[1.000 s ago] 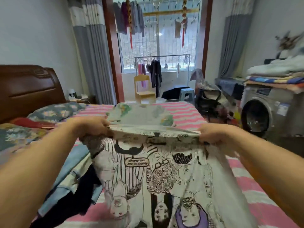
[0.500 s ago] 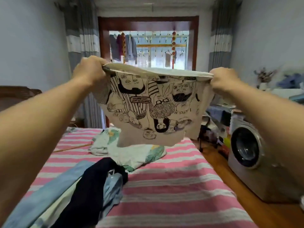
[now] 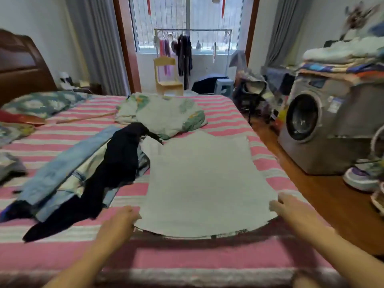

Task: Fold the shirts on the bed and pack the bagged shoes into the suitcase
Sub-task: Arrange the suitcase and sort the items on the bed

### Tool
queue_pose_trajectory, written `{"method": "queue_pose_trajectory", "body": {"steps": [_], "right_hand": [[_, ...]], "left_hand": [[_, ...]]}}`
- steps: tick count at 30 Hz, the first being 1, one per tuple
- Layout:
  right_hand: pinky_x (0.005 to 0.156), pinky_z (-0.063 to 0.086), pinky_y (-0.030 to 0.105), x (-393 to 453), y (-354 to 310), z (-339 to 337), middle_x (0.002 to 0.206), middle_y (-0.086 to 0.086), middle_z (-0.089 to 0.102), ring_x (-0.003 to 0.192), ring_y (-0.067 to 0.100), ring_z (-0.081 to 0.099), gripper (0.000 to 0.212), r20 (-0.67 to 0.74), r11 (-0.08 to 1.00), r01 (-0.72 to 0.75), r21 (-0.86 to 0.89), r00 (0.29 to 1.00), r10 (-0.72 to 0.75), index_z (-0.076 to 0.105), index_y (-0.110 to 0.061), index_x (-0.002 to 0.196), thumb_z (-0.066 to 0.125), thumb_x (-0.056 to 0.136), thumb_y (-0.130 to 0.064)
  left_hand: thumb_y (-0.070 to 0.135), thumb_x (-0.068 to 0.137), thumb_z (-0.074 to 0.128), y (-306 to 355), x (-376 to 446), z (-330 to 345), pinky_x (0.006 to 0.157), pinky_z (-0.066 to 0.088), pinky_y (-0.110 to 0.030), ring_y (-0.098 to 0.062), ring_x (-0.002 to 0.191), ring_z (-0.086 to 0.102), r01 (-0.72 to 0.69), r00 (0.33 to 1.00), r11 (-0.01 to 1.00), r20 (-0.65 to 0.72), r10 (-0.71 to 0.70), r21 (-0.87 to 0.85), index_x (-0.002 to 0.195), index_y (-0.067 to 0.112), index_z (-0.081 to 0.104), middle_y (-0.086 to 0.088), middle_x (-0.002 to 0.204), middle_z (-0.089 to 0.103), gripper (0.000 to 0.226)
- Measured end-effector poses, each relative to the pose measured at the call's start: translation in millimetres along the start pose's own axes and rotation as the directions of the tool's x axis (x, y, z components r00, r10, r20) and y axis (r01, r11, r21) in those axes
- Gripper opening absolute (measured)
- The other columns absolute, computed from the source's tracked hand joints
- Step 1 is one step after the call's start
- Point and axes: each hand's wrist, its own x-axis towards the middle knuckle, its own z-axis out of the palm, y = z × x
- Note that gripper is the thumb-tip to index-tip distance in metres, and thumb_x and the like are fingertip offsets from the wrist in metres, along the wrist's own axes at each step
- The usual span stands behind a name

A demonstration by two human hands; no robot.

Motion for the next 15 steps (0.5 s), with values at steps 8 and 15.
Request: {"method": "queue_pose_trajectory", "body": {"steps": [8,15], "right_hand": [[0.087,0.049,0.034,-35,-22,10,0.121,0.000,0.060,0.110,0.024,0.060,0.021,0.482,0.998,0.025,-0.063,0.876,0.008,0.050,-0.029,0.107,0.049,0.093,-0.014],[0.103,0.042,0.028,28,-157,-104,0.148,-0.002,0.044,0.128,0.017,0.052,0.091,0.182,0.684,0.104,0.722,0.925,-0.333,0.014,-0.029,0.160,0.069,0.089,-0.043]], "left_hand": [[0.002,0.097,0.050,-13,-45,17,0.082,0.040,-0.017,-0.012,0.101,0.057,0.008,0.913,0.988,0.403,0.055,-0.153,0.122,0.057,0.049,0.005,0.115,0.055,0.060],[-0.001,0.092,0.053,93,-20,-101,0.073,0.055,-0.032,-0.014,0.076,0.070,-0.038,0.990,0.856,0.097,0.102,-0.516,0.091,0.039,0.072,0.011,0.079,0.072,0.044]]}}
